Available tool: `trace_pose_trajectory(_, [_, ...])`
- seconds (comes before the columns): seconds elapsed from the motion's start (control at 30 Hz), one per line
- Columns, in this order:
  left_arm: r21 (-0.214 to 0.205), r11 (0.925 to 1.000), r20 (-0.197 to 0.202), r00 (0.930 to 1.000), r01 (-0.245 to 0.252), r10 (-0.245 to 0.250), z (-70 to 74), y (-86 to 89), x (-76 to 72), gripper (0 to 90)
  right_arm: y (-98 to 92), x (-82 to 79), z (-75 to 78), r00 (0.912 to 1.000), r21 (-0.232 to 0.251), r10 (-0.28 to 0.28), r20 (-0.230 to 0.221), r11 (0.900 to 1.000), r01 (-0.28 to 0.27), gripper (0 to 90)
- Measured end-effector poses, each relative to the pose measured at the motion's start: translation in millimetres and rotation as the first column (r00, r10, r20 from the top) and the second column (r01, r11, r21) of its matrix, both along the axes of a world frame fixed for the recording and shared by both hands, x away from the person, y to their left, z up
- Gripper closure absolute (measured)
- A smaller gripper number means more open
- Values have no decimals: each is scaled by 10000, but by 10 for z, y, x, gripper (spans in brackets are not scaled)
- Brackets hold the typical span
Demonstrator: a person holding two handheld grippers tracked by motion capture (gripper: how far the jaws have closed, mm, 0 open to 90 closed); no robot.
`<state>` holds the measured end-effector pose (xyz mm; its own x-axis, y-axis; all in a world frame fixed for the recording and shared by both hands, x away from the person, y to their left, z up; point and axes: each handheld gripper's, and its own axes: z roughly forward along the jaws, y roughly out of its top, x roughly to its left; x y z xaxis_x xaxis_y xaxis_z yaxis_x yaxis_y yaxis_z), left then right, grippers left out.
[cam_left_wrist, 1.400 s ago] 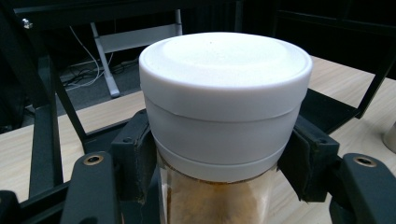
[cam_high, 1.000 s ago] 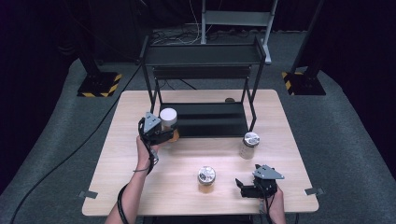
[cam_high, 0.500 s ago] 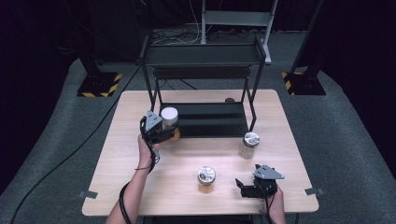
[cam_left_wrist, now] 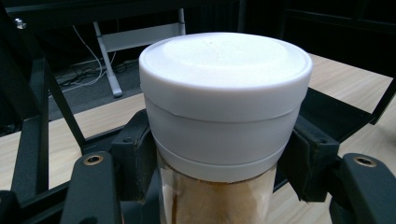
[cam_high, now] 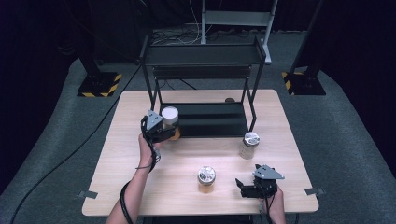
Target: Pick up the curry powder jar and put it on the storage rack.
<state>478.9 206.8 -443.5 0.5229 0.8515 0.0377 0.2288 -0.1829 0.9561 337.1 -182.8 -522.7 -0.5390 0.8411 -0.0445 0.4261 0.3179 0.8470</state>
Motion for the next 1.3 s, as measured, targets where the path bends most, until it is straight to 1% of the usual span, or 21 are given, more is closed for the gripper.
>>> trace_pose_trajectory(0.37, [50,9999,-40,9999,-98,99,-25,0,52,350,-1,-1,0,10000,11,6,11,10000,-6,17])
trace_pose_trajectory(0.63, [51,9999,-206,9997,-115,117,-69,-4,101,350,-1,-3,0,10000,21,-6,20,10000,6,17])
trace_pose_trajectory(1.3, [21,9996,-271,9993,-271,272,-111,-37,197,350,-1,-4,0,10000,-4,15,43,10000,-15,17])
